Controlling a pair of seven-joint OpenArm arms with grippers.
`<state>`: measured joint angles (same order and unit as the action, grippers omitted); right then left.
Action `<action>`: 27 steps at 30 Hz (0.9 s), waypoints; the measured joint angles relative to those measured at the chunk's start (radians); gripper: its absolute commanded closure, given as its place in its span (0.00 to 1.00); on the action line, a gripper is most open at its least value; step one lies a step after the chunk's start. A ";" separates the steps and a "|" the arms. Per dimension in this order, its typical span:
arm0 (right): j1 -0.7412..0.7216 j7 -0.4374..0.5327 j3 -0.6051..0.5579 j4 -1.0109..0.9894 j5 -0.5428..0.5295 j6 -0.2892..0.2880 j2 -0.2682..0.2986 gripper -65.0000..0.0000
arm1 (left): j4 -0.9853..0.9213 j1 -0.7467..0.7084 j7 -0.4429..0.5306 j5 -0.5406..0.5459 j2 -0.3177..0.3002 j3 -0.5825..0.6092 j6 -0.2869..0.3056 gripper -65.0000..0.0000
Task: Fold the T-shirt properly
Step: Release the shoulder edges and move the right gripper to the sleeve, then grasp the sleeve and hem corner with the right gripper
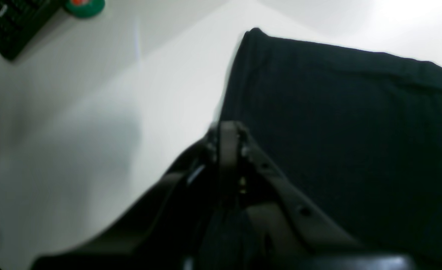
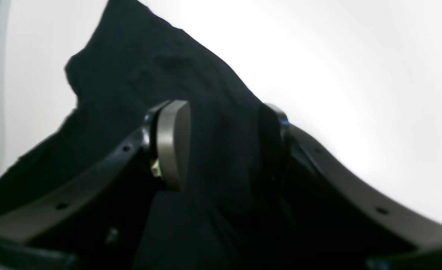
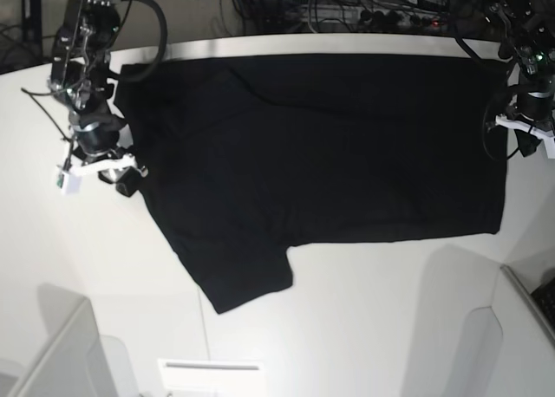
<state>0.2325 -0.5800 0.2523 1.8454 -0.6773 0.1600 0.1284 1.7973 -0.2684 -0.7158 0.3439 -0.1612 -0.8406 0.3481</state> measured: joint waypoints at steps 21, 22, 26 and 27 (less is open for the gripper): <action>-0.456 -0.034 -0.113 -0.529 0.004 -0.001 0.002 0.48 | -0.078 0.013 0.000 0.000 -0.077 0.003 -0.003 1.00; -0.475 -0.037 -0.114 -0.556 0.003 0.000 0.001 0.46 | -0.078 0.013 0.000 0.000 -0.077 0.004 -0.002 1.00; -0.550 -0.031 -0.114 -0.662 0.003 0.000 0.003 0.45 | -0.079 0.013 -0.001 0.000 -0.077 0.004 -0.002 1.00; -0.571 -0.029 -0.114 -0.691 0.007 0.000 0.004 0.45 | -0.079 0.014 0.000 0.000 -0.077 0.004 -0.002 1.00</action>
<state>-0.3389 -0.6094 0.1383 1.1545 -0.6704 0.1604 0.1322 1.7184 -0.2546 -0.7158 0.3439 -0.2386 -0.8364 0.3458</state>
